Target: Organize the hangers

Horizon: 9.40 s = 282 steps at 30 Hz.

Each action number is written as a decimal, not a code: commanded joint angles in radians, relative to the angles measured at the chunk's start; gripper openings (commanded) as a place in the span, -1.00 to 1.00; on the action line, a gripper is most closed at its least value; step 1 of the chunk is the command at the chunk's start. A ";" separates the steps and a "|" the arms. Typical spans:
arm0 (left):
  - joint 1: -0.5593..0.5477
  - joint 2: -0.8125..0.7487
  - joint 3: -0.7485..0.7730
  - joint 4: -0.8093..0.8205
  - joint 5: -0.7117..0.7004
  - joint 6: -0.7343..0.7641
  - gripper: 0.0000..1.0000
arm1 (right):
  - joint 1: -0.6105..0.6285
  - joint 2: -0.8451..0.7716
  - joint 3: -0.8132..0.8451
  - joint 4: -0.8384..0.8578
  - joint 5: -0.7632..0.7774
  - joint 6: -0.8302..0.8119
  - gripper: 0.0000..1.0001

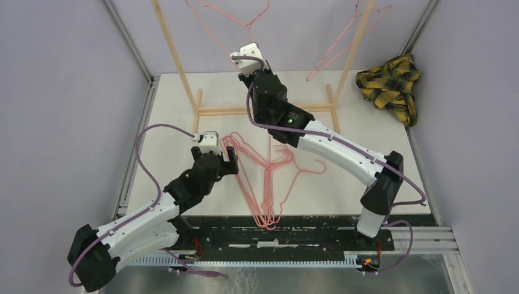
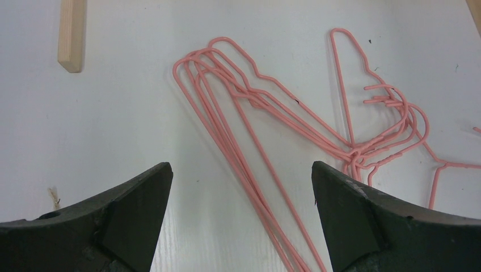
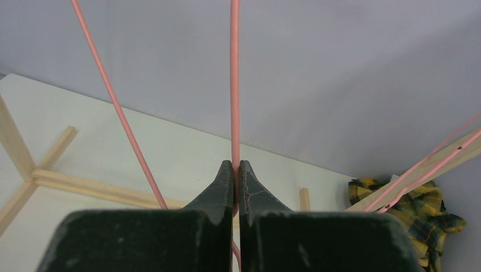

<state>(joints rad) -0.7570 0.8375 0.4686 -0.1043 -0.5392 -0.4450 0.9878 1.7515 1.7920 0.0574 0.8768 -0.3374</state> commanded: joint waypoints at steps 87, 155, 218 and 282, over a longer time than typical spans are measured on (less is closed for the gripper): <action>-0.001 0.064 0.023 0.008 -0.010 -0.022 0.98 | -0.682 -0.470 -0.308 -0.359 -0.348 0.547 0.59; -0.001 0.146 -0.070 0.049 -0.025 -0.070 0.98 | -0.006 -0.129 -0.797 -0.330 -0.836 0.839 -0.99; -0.001 0.013 -0.010 0.001 -0.032 -0.050 0.98 | -0.230 -0.273 -0.256 0.209 -0.186 0.126 -0.99; -0.001 0.067 -0.024 0.011 -0.031 -0.055 0.98 | -0.666 -0.475 -0.352 -0.151 -0.334 0.501 0.45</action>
<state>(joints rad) -0.7567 0.8932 0.4316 -0.1474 -0.5476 -0.4793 0.3248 1.3956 1.4605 -0.1101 0.5789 0.1684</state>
